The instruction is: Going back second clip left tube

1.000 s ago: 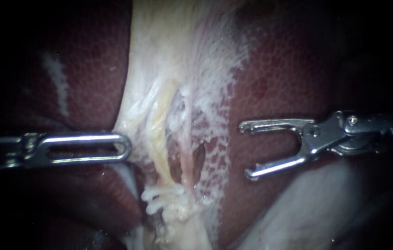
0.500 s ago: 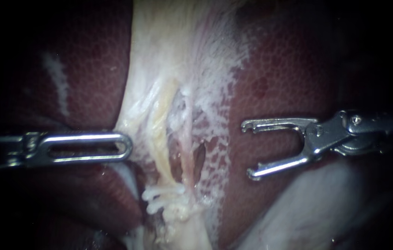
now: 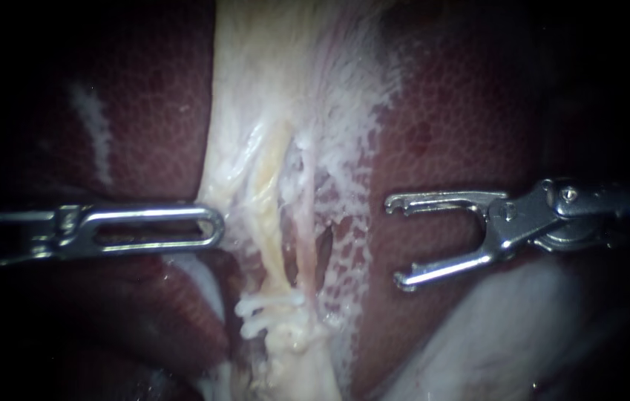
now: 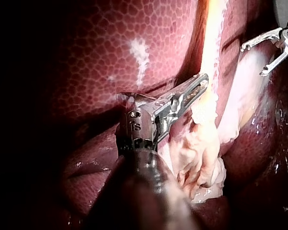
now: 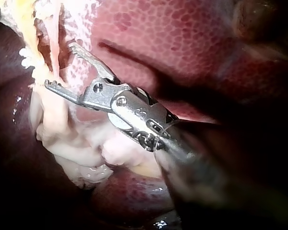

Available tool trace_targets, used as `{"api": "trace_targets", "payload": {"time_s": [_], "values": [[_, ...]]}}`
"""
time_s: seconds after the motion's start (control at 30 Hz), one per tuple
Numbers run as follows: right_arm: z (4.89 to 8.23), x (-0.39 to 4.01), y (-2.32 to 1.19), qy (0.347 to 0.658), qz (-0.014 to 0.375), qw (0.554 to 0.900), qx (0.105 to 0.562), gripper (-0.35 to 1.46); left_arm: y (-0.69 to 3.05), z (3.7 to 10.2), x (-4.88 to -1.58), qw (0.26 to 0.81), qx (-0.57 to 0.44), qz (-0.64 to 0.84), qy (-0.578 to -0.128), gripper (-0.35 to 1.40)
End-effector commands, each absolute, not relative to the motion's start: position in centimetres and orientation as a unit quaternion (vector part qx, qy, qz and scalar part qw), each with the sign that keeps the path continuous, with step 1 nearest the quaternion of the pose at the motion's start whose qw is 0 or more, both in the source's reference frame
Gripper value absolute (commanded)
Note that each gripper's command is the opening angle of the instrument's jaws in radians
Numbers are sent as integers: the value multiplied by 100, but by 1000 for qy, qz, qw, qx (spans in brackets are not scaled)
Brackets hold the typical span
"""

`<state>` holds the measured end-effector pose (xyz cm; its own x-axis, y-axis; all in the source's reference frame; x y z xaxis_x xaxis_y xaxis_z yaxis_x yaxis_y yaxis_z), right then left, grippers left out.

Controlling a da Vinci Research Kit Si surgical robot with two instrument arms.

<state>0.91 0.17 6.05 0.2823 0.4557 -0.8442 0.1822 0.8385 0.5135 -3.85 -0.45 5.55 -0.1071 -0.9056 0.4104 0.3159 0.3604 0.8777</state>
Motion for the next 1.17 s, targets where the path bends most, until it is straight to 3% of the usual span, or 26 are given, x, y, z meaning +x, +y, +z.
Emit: {"api": "trace_targets", "payload": {"time_s": [0.03,0.47,1.17], "values": [[605,91,18,592,91,754,269,60,-44,557,-387,614,266,-499,-551,-35],[604,90,17,592,90,754,270,60,-38,565,-410,616,260,-503,-547,-35],[604,90,17,592,90,754,271,60,-36,566,-415,619,259,-502,-546,-35]]}}
